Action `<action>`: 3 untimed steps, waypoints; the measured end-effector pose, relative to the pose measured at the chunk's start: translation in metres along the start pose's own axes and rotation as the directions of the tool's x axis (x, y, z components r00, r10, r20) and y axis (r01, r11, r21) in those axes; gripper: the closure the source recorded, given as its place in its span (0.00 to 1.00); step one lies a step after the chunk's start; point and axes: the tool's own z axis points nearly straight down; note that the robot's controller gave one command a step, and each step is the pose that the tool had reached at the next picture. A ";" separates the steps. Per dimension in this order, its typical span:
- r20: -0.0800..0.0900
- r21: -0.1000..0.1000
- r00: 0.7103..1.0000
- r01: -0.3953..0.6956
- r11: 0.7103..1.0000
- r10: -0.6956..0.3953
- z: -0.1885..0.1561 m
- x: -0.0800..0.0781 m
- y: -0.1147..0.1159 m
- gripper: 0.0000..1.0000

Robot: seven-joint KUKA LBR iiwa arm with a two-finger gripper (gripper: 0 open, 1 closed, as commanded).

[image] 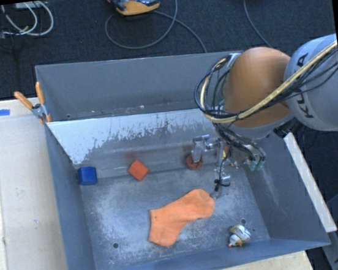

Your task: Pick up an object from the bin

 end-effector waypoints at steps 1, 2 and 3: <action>-0.005 0.000 1.000 -0.025 1.000 0.025 0.017 0.035 0.048 0.00; 0.000 0.000 0.974 0.229 0.974 -0.229 0.024 0.026 0.031 0.00; -0.001 -0.001 0.974 0.225 0.974 -0.225 0.096 0.028 0.049 0.00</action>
Offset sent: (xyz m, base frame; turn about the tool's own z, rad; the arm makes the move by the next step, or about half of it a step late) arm -0.0267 0.0224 -0.0252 -0.2442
